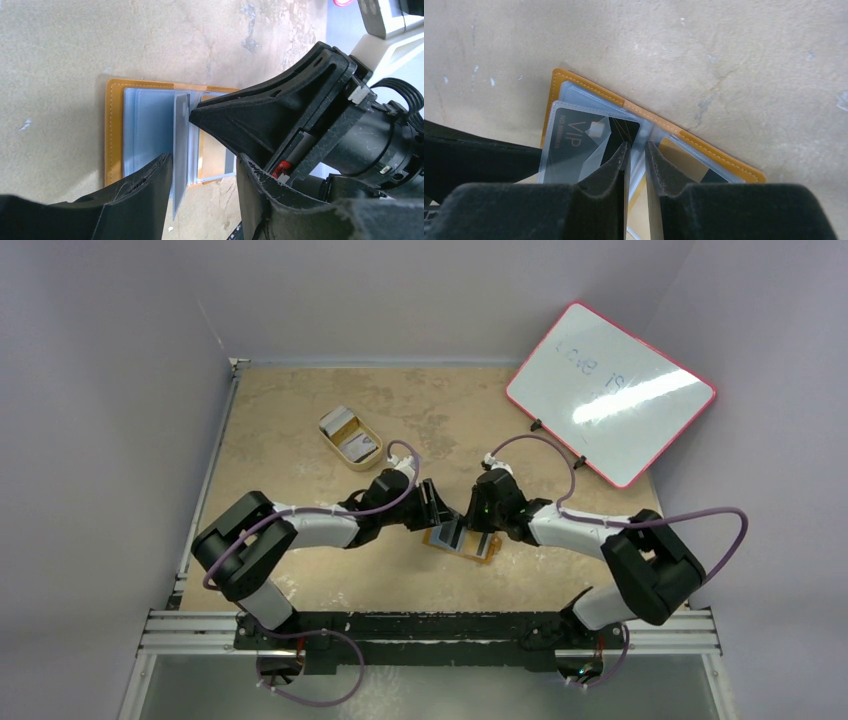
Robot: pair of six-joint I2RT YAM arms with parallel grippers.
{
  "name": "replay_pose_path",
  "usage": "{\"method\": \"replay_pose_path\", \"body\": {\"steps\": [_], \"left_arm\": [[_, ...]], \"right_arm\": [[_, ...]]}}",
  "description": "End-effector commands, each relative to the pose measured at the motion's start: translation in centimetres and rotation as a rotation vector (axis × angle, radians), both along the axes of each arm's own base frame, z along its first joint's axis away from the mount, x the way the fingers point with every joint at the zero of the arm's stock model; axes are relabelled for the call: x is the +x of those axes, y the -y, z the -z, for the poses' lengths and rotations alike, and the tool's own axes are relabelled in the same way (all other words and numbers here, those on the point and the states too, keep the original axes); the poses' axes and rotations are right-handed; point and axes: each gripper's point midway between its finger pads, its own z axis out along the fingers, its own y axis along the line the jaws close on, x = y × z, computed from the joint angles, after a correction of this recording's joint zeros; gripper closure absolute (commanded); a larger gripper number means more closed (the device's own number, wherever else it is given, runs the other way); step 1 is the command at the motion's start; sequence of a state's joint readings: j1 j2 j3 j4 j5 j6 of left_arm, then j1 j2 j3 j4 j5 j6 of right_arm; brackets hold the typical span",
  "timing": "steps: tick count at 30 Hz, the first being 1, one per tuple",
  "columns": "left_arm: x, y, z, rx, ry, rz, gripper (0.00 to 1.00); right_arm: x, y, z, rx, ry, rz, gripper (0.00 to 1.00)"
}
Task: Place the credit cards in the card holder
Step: Adjust the card holder at the center of the board.
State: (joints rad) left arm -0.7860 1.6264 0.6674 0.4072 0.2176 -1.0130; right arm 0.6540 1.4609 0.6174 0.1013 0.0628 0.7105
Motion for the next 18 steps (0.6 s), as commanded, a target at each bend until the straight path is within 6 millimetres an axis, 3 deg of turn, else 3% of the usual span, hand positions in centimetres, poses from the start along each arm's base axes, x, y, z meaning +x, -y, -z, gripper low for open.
{"method": "replay_pose_path", "body": {"steps": [1,13,18], "left_arm": [[0.0,1.4,-3.2,-0.102,0.061,0.024,0.51],[-0.8,3.6,-3.6,-0.123,0.065,0.079,0.54],[-0.8,3.7,-2.3,0.004,0.089,0.093,0.59]], "right_arm": [[0.6,1.6,-0.9,-0.063,0.018,0.030,0.80],[1.2,1.3,-2.4,-0.039,0.047,0.034,0.80],[1.2,1.2,-2.6,-0.034,0.050,0.036,0.80]]}}
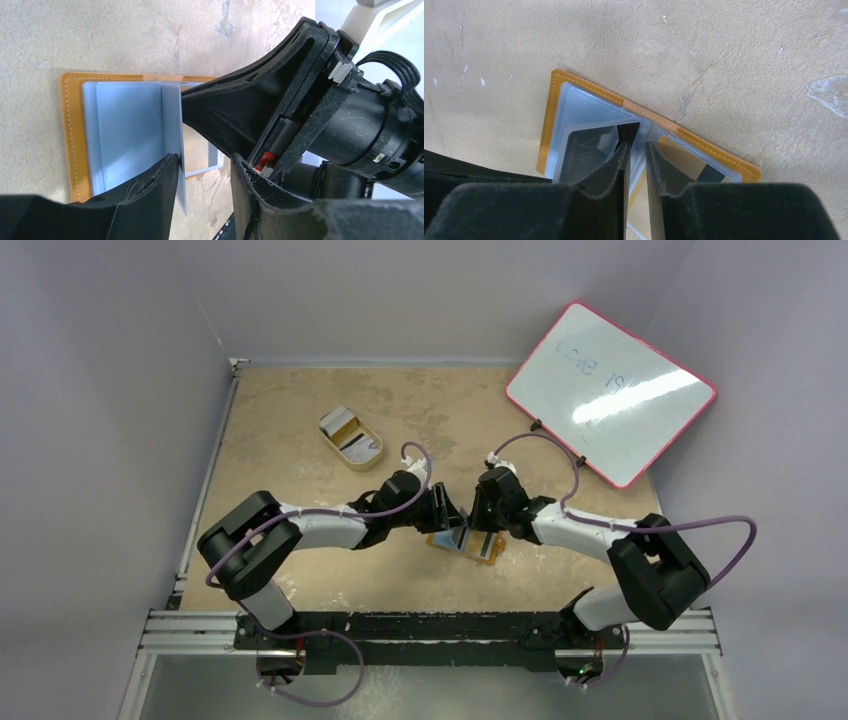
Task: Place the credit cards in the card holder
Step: Adjust the card holder at the center of the board.
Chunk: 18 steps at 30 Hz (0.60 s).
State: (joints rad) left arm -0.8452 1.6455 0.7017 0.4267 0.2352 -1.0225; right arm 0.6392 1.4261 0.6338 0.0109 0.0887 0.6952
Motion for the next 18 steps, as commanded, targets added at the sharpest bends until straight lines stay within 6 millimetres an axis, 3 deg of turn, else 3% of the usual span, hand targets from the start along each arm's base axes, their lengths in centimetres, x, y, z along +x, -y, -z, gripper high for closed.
{"method": "replay_pose_path", "body": {"steps": [1,5,10,18], "left_arm": [[0.7,1.1,-0.8,0.068,0.078,0.022,0.60],[0.9,0.8,0.3,0.158,0.093,0.022,0.74],[1.7,-0.4,0.9,0.307,0.138,-0.014,1.00],[3.3,-4.7,-0.2,0.497,0.197,-0.140,1.00]], "right_arm": [[1.4,-0.2,-2.3,0.014,0.064,0.016,0.80],[1.2,-0.1,-2.2,0.018,0.061,0.020,0.80],[1.4,-0.2,-2.8,0.024,0.070,0.017,0.79],[2.2,-1.3,-6.6,0.075,0.125,-0.006,0.69]]}}
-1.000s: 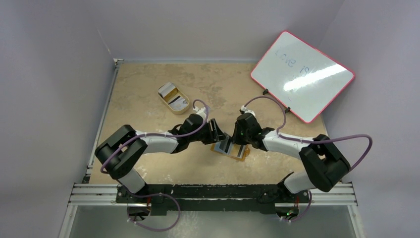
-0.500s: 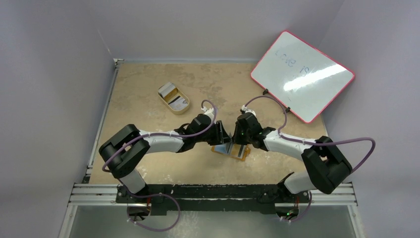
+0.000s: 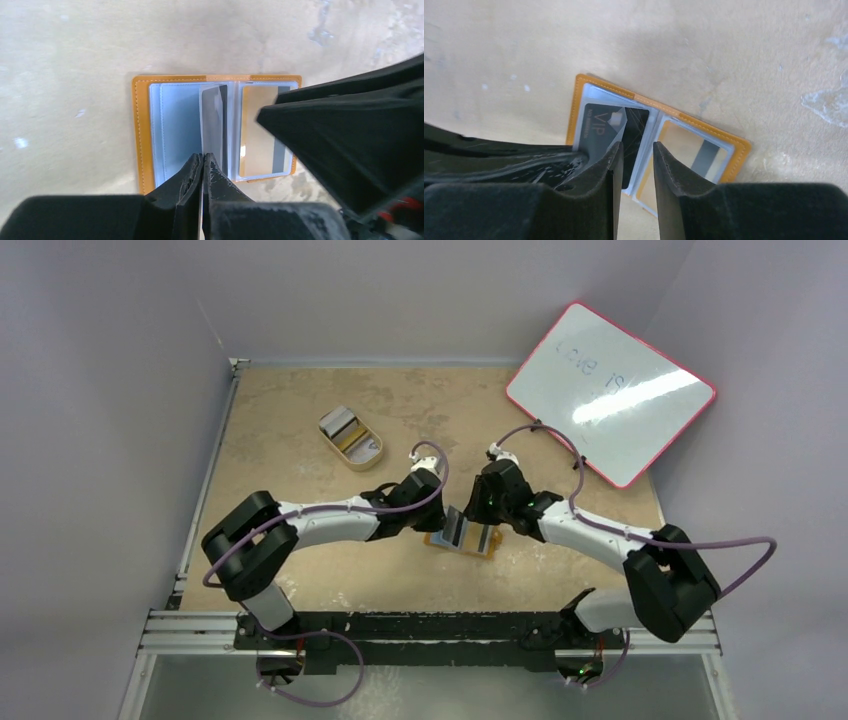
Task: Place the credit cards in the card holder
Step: Adjust the card holder at the center of the board, then pick up the credit card from the storage box.
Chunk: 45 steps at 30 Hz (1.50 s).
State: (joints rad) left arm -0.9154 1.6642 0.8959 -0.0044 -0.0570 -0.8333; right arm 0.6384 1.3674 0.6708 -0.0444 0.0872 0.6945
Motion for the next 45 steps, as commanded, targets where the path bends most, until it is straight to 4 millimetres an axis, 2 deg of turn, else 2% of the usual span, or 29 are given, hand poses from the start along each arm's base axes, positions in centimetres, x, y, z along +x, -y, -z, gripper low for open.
{"method": "replay_pose_path", "body": {"steps": [1,5,10,13,16,22,28,30,34,36,40,45], "left_arm": [[2.0,-3.1,-2.8,0.132,0.120,-0.090,1.00],[2.7,-4.9,-3.9,0.215,0.160,-0.133,1.00],[2.8,-4.0,-4.0,0.200,0.145,-0.114,1.00],[2.5,-2.8,-3.4,0.168,0.117,-0.079,0.86],[2.1,-1.6,-2.8,0.119,0.092,-0.045,0.76],[1.6,0.3,-3.2,0.020,0.073,-0.008,0.69],[2.1,-0.2,-4.4,0.008,0.097,-0.024,0.63],[3.0,-1.5,-4.9,0.019,0.103,-0.054,0.62],[5.8,-5.4,-7.0,0.091,0.160,-0.117,0.61],[7.6,-8.0,-8.4,0.161,0.207,-0.136,0.59],[11.6,-13.5,-10.5,0.349,0.289,-0.182,0.54],[16.4,-18.6,-11.9,0.556,0.344,-0.193,0.46]], "right_arm": [[1.8,-1.0,-4.3,0.047,0.092,-0.007,0.68],[2.0,-1.0,-3.9,0.045,0.093,-0.007,0.68],[1.8,-1.1,-2.4,0.029,0.067,-0.009,0.69],[1.4,-1.0,-1.9,0.032,0.051,-0.015,0.70],[1.3,-0.8,-2.3,0.034,0.063,-0.012,0.70],[1.3,-0.4,-3.1,0.034,0.088,-0.001,0.70],[1.0,-0.2,-3.6,0.043,0.095,-0.003,0.69],[0.9,-0.2,-4.1,0.051,0.105,-0.006,0.68],[0.9,-0.3,-5.8,0.083,0.152,-0.017,0.67],[1.4,-0.4,-7.2,0.091,0.201,-0.024,0.66],[1.4,-1.0,-8.4,0.116,0.236,-0.066,0.66],[1.1,-1.6,-9.9,0.153,0.259,-0.102,0.66]]}}
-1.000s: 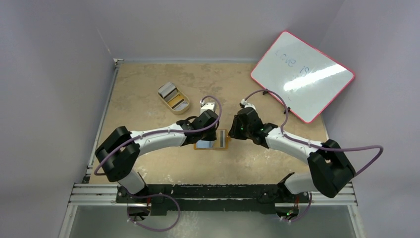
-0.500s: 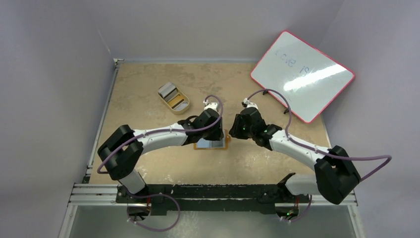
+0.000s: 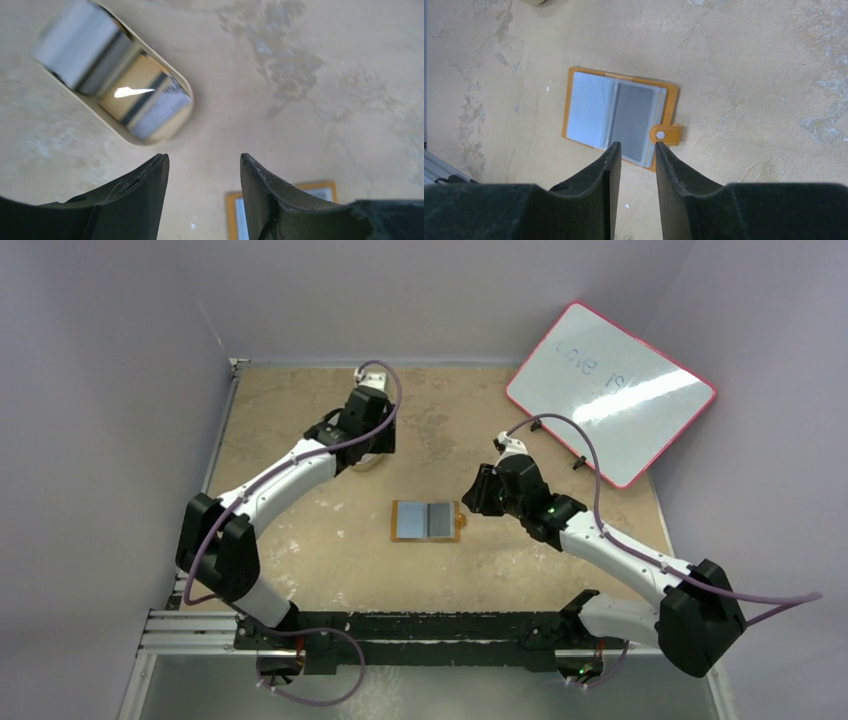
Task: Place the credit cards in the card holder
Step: Pick up the credit card from the storage box.
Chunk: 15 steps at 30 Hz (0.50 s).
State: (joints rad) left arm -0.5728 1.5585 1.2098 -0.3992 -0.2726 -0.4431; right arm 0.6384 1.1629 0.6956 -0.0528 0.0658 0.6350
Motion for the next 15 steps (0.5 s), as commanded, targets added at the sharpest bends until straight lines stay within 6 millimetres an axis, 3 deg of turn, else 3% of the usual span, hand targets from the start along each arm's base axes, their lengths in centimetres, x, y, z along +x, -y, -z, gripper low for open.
{"method": "replay_pose_path", "body": {"steps": [1,8,12,15], "left_arm": [[4.3,-5.1,-1.8,0.239,0.058,0.013,0.41],[8.7,-7.5,-0.5,0.415,0.044,0.065,0.32],[10.2,-8.6,2.1,0.518,-0.022,0.094,0.29],[11.2,-9.9,2.9,0.572,-0.043,0.073,0.29]], "right_arm": [[0.4,-1.0,-3.2,0.057,0.079,-0.054,0.66],[0.1,-1.2,-5.4,0.082,0.123,-0.080,0.66],[0.0,-1.0,-6.1,0.075,0.130,-0.081,0.66],[0.1,-1.0,-6.7,0.077,0.141,-0.083,0.66]]}}
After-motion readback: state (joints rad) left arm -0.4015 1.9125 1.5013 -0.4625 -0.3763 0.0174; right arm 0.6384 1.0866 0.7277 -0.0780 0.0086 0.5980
